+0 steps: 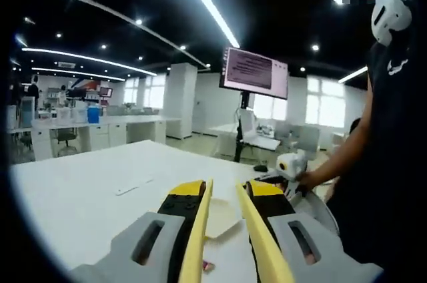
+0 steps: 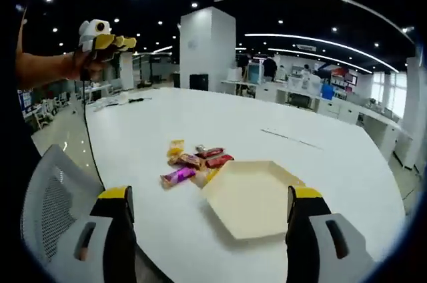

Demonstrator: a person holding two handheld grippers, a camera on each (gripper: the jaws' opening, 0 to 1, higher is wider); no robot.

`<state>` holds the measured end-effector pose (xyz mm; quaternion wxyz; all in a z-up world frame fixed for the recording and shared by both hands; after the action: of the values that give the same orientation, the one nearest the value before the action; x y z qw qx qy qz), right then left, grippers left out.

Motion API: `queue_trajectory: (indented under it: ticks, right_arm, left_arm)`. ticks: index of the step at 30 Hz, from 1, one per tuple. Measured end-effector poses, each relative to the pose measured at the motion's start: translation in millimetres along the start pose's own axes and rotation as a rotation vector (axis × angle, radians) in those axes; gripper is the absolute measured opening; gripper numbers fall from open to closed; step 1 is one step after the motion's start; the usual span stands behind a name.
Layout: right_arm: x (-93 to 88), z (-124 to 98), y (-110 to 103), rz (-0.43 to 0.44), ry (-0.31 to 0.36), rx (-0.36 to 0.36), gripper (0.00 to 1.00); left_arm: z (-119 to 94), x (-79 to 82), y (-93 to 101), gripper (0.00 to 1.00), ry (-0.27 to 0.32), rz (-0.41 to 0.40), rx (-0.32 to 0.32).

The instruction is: Place the target food into the container with the food tongs after gripping and lifting it, then release it inside without dropping or visibly crushing the food.

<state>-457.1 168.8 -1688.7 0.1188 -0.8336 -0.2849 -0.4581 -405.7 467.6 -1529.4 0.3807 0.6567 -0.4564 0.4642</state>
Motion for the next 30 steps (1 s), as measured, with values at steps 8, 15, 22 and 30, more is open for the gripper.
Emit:
queue_trajectory:
  ticks: [8, 15, 22, 30]
  right_arm:
    - [-13.7, 1, 4, 0.041, -0.044, -0.013, 0.99]
    - [-14.1, 1, 2, 0.040, -0.053, -0.006, 0.99]
    - [-11.3, 0, 6, 0.031, -0.057, -0.016, 0.99]
    - [-16.2, -3, 9, -0.050, -0.106, -0.027, 0.99]
  left_arm:
    - [-13, 34.1, -13.3, 0.21, 0.028, 0.013, 0.034]
    - [-15, 52.1, -26.7, 0.22, -0.042, 0.117, 0.089]
    - [-9, 34.5, -33.3, 0.22, -0.135, 0.100, 0.092]
    - [-4, 20.5, -39.1, 0.22, -0.199, 0.102, 0.081]
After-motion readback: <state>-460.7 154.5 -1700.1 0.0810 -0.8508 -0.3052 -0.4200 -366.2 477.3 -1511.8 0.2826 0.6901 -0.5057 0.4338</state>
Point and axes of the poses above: the point that each gripper's makers call its tool centre point, and the gripper's own axes: z roughly forward along the fingers, y roughly to its right, x roughly out of its top, the point moved 6 cm from there along -z, roughly backward along the fingers, and after that the axes turned 14 degrees about -y, right-handed, at the moved point
